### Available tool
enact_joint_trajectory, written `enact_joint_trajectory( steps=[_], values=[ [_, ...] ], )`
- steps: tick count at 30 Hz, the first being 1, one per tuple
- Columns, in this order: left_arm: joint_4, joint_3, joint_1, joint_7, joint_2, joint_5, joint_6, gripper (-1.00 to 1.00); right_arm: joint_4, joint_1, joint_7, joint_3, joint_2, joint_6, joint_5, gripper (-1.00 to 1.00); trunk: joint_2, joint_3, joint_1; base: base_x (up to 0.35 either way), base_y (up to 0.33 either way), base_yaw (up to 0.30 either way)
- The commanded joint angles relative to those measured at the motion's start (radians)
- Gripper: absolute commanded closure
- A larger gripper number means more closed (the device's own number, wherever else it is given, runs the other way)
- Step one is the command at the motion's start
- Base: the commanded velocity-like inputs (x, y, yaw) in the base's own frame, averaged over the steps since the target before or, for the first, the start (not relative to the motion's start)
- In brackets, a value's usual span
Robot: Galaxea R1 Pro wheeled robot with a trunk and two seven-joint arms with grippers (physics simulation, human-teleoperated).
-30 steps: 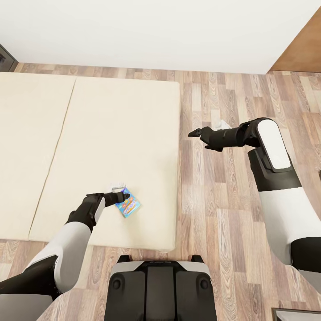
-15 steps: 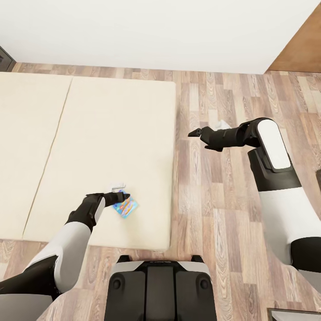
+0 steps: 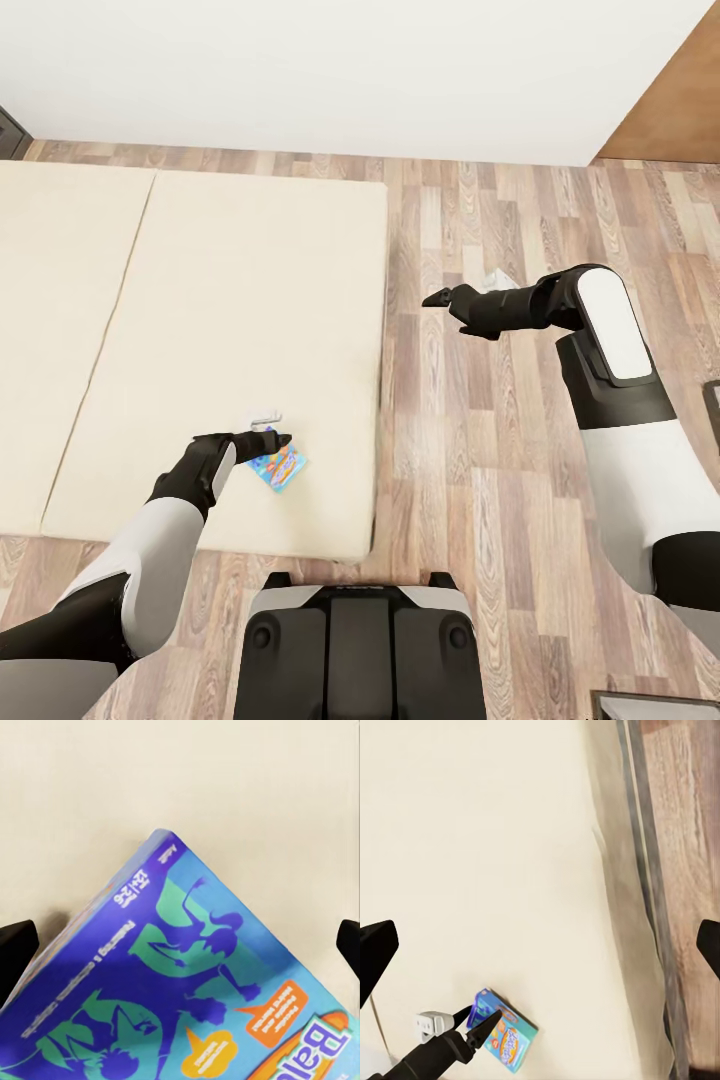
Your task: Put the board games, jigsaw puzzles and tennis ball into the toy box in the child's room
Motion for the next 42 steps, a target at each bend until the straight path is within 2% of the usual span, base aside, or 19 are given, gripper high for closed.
enact_joint_trajectory(
  steps=[1, 18, 42],
  values=[
    [-0.002, 0.008, -0.001, -0.008, -0.002, -0.01, 0.005, -1.0, -0.001, -0.001, -0.01, 0.002, -0.001, 0.001, -0.009, -1.0, -0.002, -0.001, 0.0, -0.065, -0.187, 0.0],
    [-0.002, 0.008, 0.0, -0.008, -0.002, -0.009, 0.002, -1.0, -0.001, -0.001, -0.009, 0.002, -0.006, 0.001, -0.01, -1.0, -0.002, -0.001, 0.0, -0.064, -0.091, 0.0],
    [-0.002, 0.01, 0.001, -0.008, -0.001, -0.01, 0.003, -1.0, -0.001, -0.001, -0.01, 0.002, -0.004, 0.001, -0.01, -1.0, -0.002, -0.001, 0.0, -0.061, -0.023, 0.0]
  ],
)
